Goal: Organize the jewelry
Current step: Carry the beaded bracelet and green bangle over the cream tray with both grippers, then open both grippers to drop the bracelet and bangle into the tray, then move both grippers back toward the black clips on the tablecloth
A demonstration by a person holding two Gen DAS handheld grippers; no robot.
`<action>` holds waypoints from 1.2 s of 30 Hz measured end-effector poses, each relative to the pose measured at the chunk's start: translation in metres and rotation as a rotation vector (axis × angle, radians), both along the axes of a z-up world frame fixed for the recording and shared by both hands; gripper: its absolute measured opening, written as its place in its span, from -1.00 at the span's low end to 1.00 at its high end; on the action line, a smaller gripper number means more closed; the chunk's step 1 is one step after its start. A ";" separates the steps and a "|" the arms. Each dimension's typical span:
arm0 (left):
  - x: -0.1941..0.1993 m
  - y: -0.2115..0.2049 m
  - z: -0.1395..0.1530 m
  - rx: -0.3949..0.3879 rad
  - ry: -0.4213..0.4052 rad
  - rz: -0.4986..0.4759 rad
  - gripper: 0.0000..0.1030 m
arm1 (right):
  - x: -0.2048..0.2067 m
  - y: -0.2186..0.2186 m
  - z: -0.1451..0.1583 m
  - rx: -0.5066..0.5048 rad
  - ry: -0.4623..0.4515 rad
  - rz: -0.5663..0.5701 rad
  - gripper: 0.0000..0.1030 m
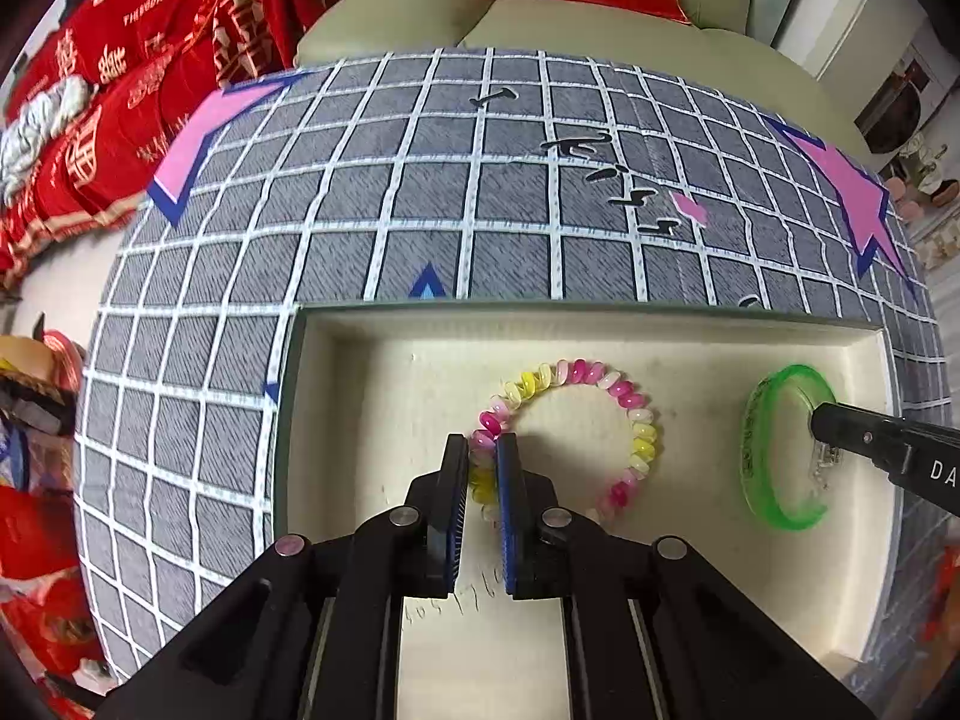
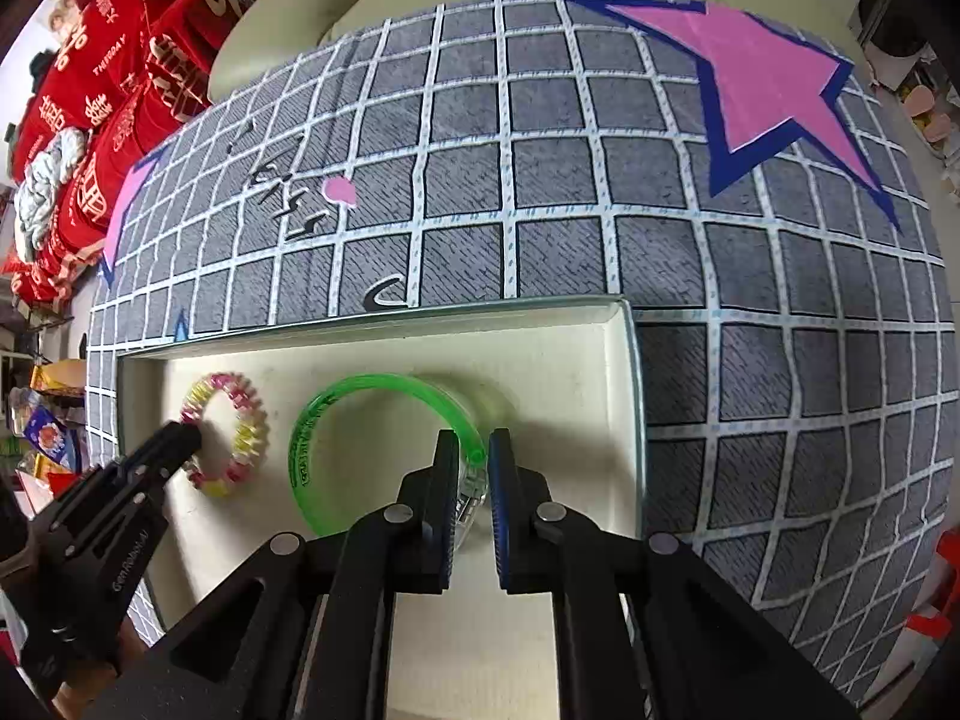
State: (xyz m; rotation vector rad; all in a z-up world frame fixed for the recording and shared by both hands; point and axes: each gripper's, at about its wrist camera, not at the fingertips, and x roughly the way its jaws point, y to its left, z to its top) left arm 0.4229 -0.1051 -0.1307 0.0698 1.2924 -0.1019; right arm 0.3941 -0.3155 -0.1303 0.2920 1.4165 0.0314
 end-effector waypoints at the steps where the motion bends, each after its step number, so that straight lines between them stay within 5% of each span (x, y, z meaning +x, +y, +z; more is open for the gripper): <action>1: 0.001 -0.001 0.000 0.013 -0.003 -0.006 -0.67 | 0.001 0.000 0.000 -0.003 -0.007 0.004 -0.77; 6: 0.000 -0.007 0.000 0.064 0.007 -0.015 -0.66 | 0.007 0.010 0.002 -0.015 -0.003 0.033 -0.57; 8: 0.000 -0.008 0.003 0.060 0.005 -0.008 -0.66 | 0.004 0.009 0.004 0.020 -0.008 0.019 -0.08; 9: -0.001 -0.008 0.005 0.056 0.002 -0.002 -0.66 | 0.005 0.009 0.007 0.034 -0.019 0.011 0.01; 16: -0.016 0.000 0.025 0.007 -0.031 0.004 -0.66 | -0.006 0.004 0.037 0.104 -0.096 -0.034 0.21; 17: -0.018 0.000 0.027 0.002 -0.031 -0.001 -0.53 | -0.010 0.003 0.041 0.112 -0.104 -0.042 0.21; 18: -0.018 0.001 0.028 0.000 -0.030 -0.003 0.36 | -0.013 0.003 0.044 0.116 -0.108 -0.047 0.22; 19: -0.019 0.001 0.030 0.010 -0.023 0.001 0.88 | -0.017 0.003 0.048 0.121 -0.113 -0.052 0.22; 20: -0.023 0.002 0.037 0.028 -0.061 0.022 1.00 | -0.018 0.004 0.050 0.122 -0.116 -0.054 0.22; 31: -0.078 0.013 0.078 0.010 -0.088 -0.025 1.00 | -0.083 0.001 0.071 0.135 -0.139 -0.095 0.57; 34: -0.109 0.023 0.085 0.022 -0.095 -0.052 1.00 | -0.106 0.000 0.075 0.142 -0.145 -0.123 0.98; 36: -0.130 0.032 0.085 0.034 -0.086 -0.069 1.00 | -0.124 -0.001 0.079 0.163 -0.165 -0.148 0.99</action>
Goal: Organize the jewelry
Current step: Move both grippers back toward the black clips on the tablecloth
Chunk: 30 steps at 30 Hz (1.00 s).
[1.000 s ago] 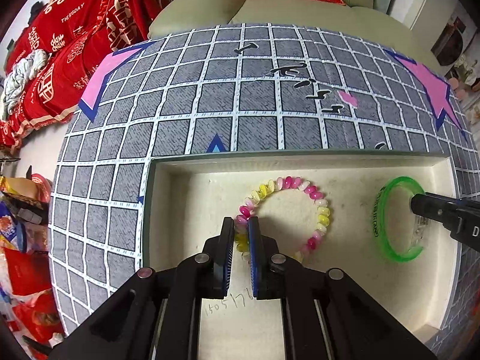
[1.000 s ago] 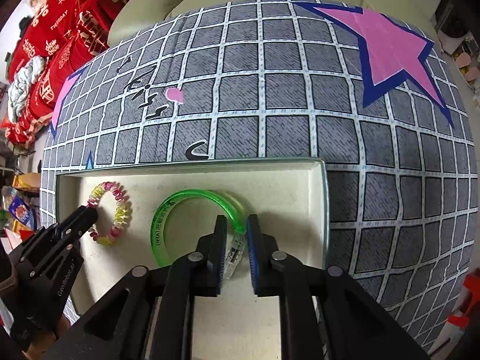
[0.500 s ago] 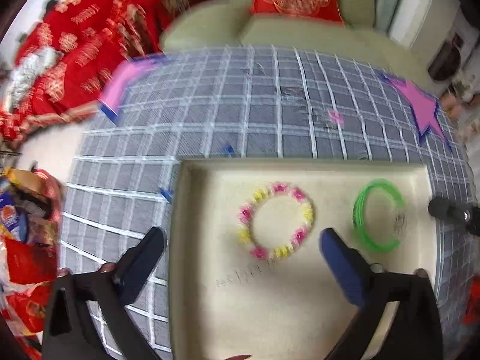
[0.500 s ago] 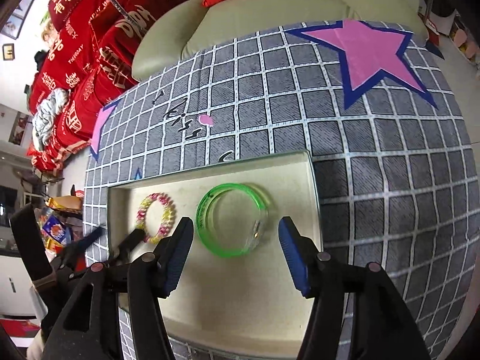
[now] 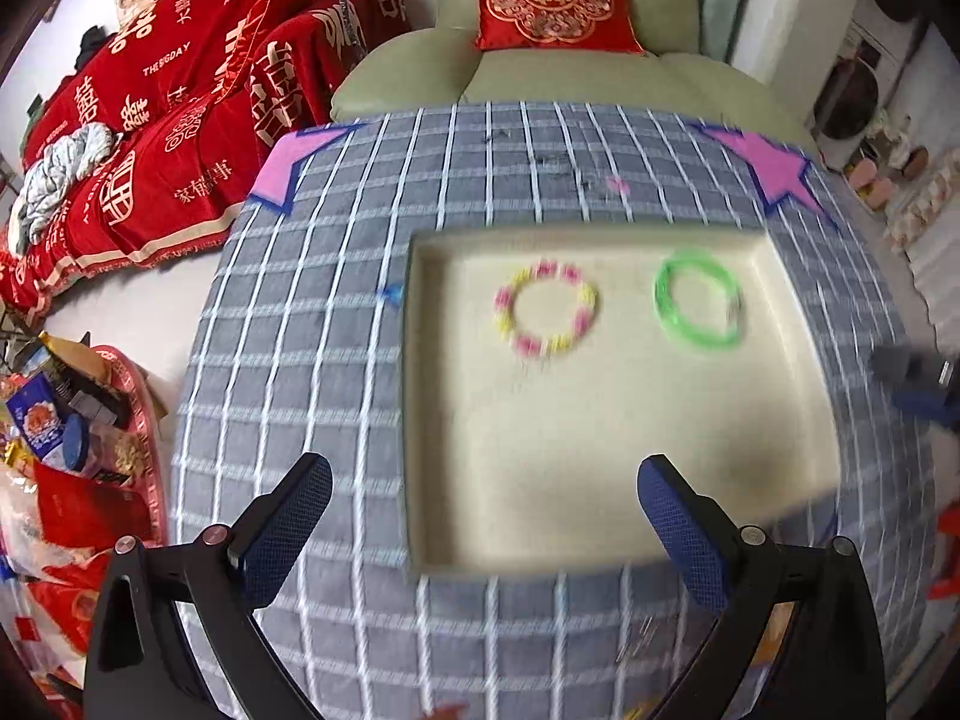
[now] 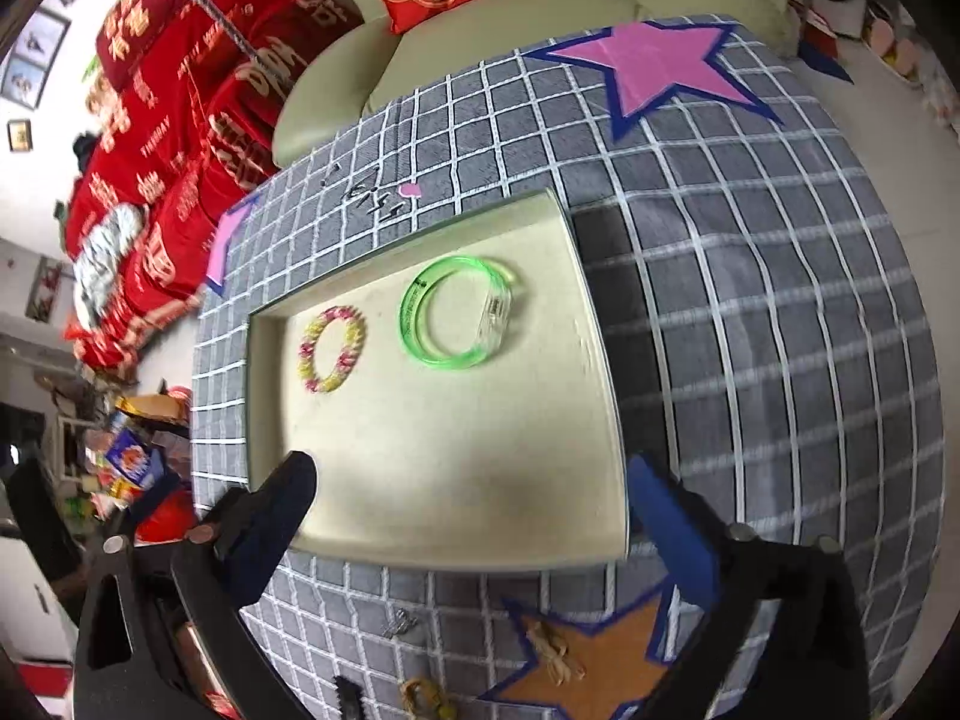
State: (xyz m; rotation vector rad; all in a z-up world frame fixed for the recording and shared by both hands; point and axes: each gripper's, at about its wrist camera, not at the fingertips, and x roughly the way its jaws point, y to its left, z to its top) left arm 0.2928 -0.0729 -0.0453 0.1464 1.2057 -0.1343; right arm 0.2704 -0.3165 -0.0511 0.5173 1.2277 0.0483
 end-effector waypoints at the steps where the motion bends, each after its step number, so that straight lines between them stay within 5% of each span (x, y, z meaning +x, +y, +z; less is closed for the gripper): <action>1: -0.011 0.005 -0.001 0.007 0.006 -0.001 1.00 | -0.008 0.000 0.003 0.004 -0.006 -0.007 0.99; 9: -0.096 0.042 -0.012 0.003 0.103 -0.014 1.00 | -0.073 0.012 0.009 -0.011 0.004 -0.010 0.99; 18: -0.177 0.065 -0.040 0.014 0.224 -0.009 1.00 | -0.170 0.017 -0.025 -0.011 0.189 -0.043 0.99; 30: -0.201 0.065 -0.066 0.027 0.263 -0.015 1.00 | -0.256 0.017 -0.073 -0.028 0.349 -0.111 0.99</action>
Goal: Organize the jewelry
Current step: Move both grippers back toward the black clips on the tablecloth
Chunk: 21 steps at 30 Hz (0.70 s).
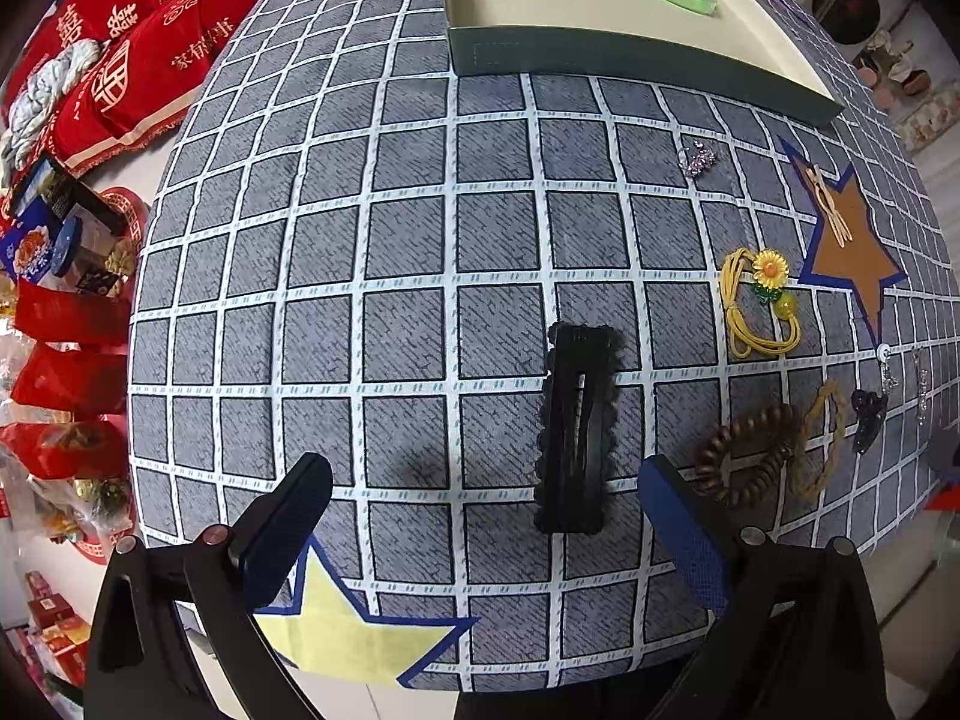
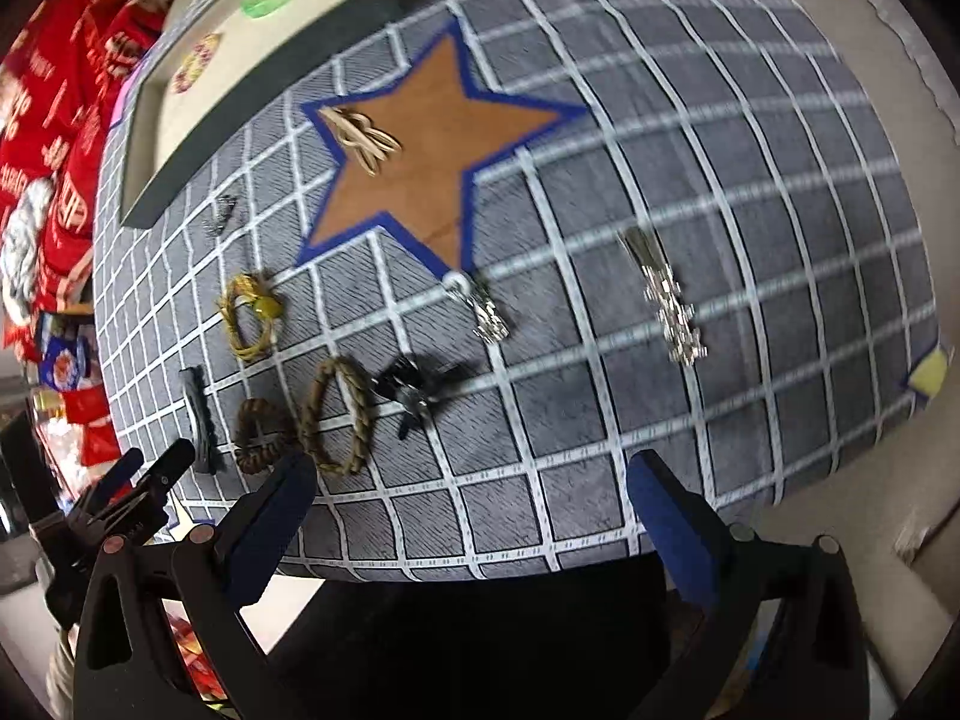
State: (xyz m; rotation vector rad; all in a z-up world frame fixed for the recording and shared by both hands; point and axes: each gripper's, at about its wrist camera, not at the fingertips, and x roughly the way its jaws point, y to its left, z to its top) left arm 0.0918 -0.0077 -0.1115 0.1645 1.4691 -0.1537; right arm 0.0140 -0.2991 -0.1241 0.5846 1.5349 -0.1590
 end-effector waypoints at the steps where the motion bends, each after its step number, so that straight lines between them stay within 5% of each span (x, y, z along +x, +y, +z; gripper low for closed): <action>1: -0.001 -0.001 -0.001 0.000 0.000 -0.003 1.00 | -0.002 -0.002 -0.003 0.002 0.003 -0.023 0.99; 6: -0.003 0.004 0.002 -0.008 -0.005 -0.018 1.00 | -0.002 0.000 -0.008 -0.013 -0.004 -0.047 0.94; 14: -0.003 -0.023 -0.022 -0.007 -0.005 -0.037 1.00 | 0.015 0.035 -0.013 -0.132 -0.017 0.143 0.40; 21: -0.001 -0.020 -0.037 -0.008 0.006 -0.031 0.90 | 0.022 0.043 -0.025 -0.128 -0.006 0.143 0.24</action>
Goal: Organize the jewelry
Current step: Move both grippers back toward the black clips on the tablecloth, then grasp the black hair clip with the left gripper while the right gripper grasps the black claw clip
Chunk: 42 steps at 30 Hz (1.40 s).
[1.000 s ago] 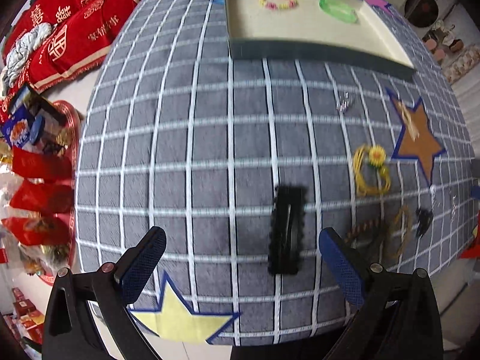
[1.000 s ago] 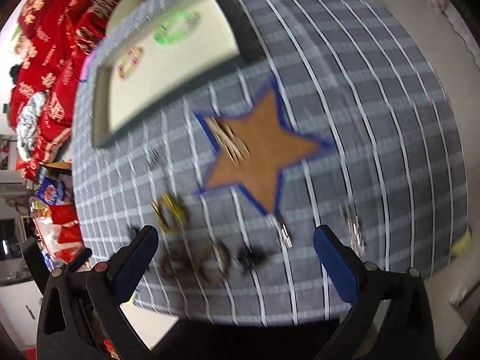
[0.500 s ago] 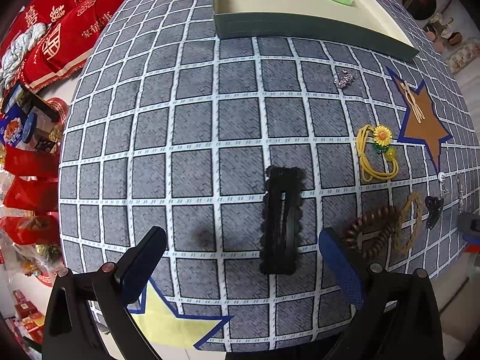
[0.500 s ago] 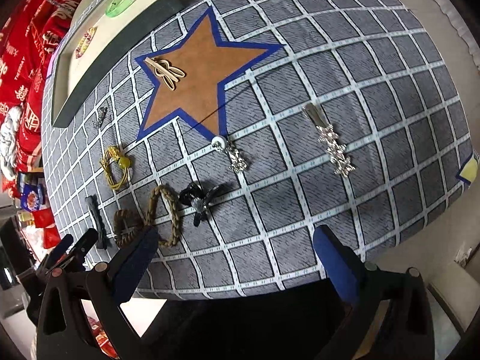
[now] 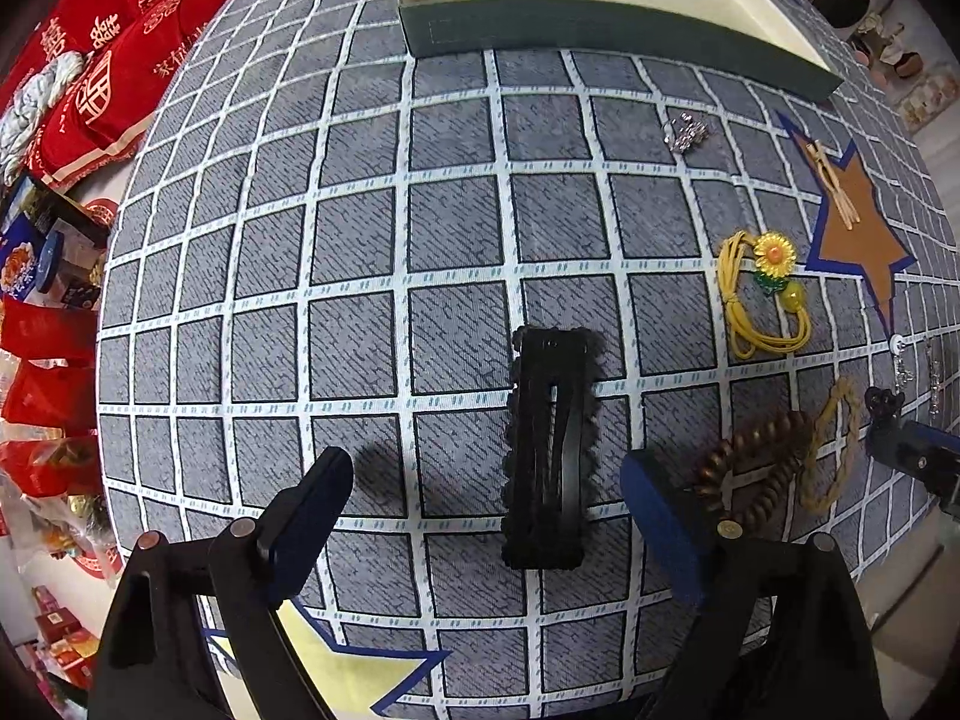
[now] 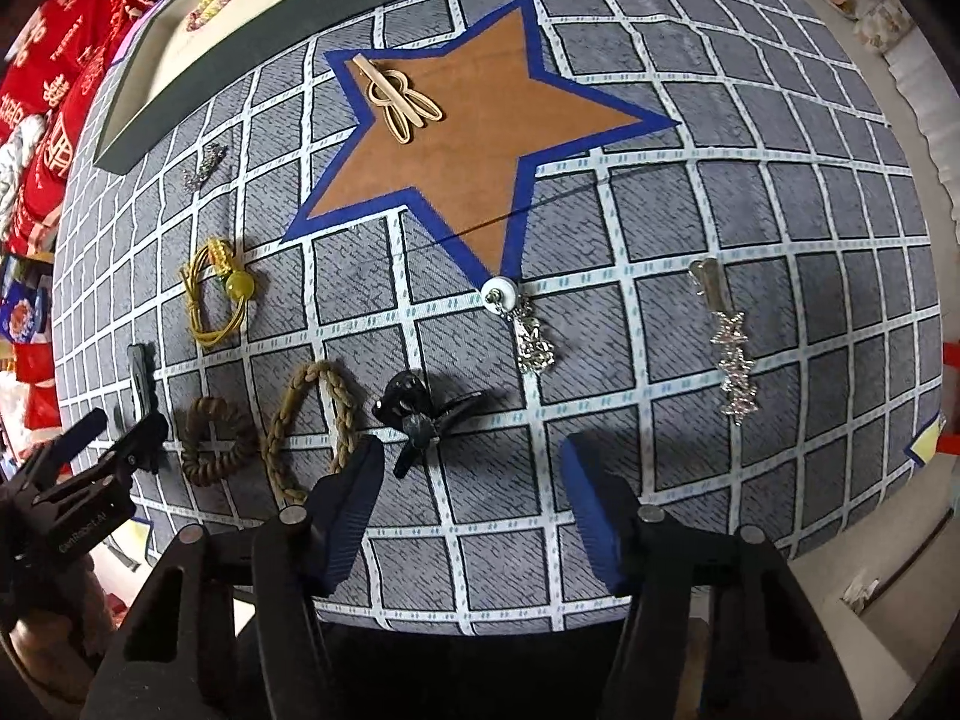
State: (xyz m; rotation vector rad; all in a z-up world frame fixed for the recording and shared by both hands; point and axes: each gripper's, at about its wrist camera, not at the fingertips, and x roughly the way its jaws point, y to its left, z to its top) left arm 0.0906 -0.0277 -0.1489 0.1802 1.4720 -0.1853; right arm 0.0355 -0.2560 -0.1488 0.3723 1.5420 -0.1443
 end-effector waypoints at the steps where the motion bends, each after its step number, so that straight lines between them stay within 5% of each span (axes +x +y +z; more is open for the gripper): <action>1: 0.001 0.001 -0.002 -0.007 0.001 0.002 0.90 | 0.001 0.001 0.001 -0.010 -0.008 0.002 0.23; 6: 0.006 0.003 -0.014 -0.019 -0.010 -0.005 0.90 | 0.011 0.007 0.001 -0.047 -0.009 0.020 0.12; 11: 0.007 -0.001 -0.014 -0.042 -0.019 -0.025 0.69 | 0.025 0.022 0.001 -0.107 0.003 0.055 -0.26; 13: 0.007 -0.005 -0.013 -0.048 -0.028 -0.039 0.54 | 0.023 0.033 -0.002 -0.110 -0.001 0.059 -0.26; 17: 0.007 -0.014 -0.007 -0.065 -0.049 -0.094 -0.27 | 0.017 0.034 -0.002 -0.103 -0.007 0.063 -0.26; 31: 0.011 -0.008 0.019 -0.148 -0.087 -0.063 -0.27 | -0.003 -0.010 0.023 0.017 -0.055 0.025 -0.26; 42: 0.042 -0.001 0.063 -0.187 -0.132 0.002 -0.27 | 0.028 -0.031 0.055 0.049 -0.113 0.019 -0.26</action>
